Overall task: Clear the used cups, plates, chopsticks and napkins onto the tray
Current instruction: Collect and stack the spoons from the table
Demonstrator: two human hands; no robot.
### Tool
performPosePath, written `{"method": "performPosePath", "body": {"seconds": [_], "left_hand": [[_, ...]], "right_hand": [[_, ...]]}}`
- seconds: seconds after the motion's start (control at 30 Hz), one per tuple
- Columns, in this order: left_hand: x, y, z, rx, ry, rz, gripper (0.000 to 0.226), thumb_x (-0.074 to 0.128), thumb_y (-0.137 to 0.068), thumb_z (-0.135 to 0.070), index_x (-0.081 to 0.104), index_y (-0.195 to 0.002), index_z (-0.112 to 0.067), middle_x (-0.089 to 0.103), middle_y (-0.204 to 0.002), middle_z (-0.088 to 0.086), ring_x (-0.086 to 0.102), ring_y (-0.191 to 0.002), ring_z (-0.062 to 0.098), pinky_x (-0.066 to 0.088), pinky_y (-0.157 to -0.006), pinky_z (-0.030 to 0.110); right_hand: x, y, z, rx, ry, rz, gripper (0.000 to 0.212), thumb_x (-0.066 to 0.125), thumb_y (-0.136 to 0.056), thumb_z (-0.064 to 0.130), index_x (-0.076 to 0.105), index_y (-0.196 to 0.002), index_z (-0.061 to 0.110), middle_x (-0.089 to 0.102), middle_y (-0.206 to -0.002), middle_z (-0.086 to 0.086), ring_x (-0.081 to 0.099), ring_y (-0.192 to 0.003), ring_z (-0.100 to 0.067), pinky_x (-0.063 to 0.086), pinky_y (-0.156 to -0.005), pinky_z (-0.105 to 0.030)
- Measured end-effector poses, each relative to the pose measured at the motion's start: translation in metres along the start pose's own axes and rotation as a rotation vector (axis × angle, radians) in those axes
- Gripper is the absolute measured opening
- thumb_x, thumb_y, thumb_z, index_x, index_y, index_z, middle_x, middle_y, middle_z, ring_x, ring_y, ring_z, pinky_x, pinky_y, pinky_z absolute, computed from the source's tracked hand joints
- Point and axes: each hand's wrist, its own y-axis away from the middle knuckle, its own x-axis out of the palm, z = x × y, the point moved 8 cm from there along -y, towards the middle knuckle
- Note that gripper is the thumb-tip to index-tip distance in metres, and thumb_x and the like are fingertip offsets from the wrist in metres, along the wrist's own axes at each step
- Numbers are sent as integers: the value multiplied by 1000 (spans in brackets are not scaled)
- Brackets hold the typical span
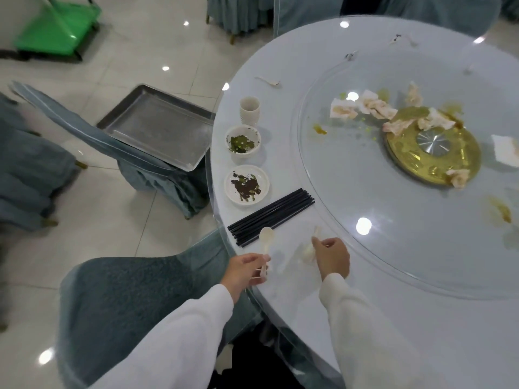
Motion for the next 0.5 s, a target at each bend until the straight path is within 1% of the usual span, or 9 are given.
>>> {"method": "performPosePath", "body": {"seconds": [0.07,0.17,0.27,0.37,0.43,0.5], "left_hand": [[-7,5,3,-5,77,11,16,76,-95,-11,78,-106,1,71,-87,12,67,-75,22,65,-78,31],[-19,11,4,8,107,19,18,77,-94,-11,78,-107,2,71,-89,14,69,-79,22,66,-84,35],[-27,18,3,13,96,22,20,78,-93,-11,78,-108,2,73,-91,14,70,-86,24,65,-87,38],[-36,25,2,24,50,34,22,78,-94,-13,77,-109,2,74,-93,15,71,-88,25,64,-88,38],[-40,30,0,40,12,46,24,77,-95,-15,76,-110,3,73,-93,15,70,-88,24,63,-87,36],[-46,35,-2,62,-3,41,24,76,-96,-15,76,-110,4,74,-94,17,71,-87,24,64,-85,35]], "right_hand": [[7,-6,1,16,53,47,28,76,-87,50,67,-91,24,69,-90,4,64,-87,-25,45,-78,-34],[19,-10,0,20,110,98,23,77,-89,49,73,-93,26,70,-89,2,67,-89,-28,50,-83,-35],[21,-13,-2,50,62,101,20,79,-89,40,79,-97,22,71,-88,-1,68,-90,-30,54,-87,-37],[18,-9,-4,64,-23,64,17,76,-90,30,81,-101,18,73,-91,-1,69,-98,-31,56,-90,-39],[12,0,-2,45,-94,3,16,76,-89,29,81,-100,18,76,-96,-2,68,-98,-28,55,-87,-37],[7,14,3,8,-173,-34,9,78,-88,29,80,-93,22,76,-96,-2,68,-88,-22,51,-79,-31]]}}
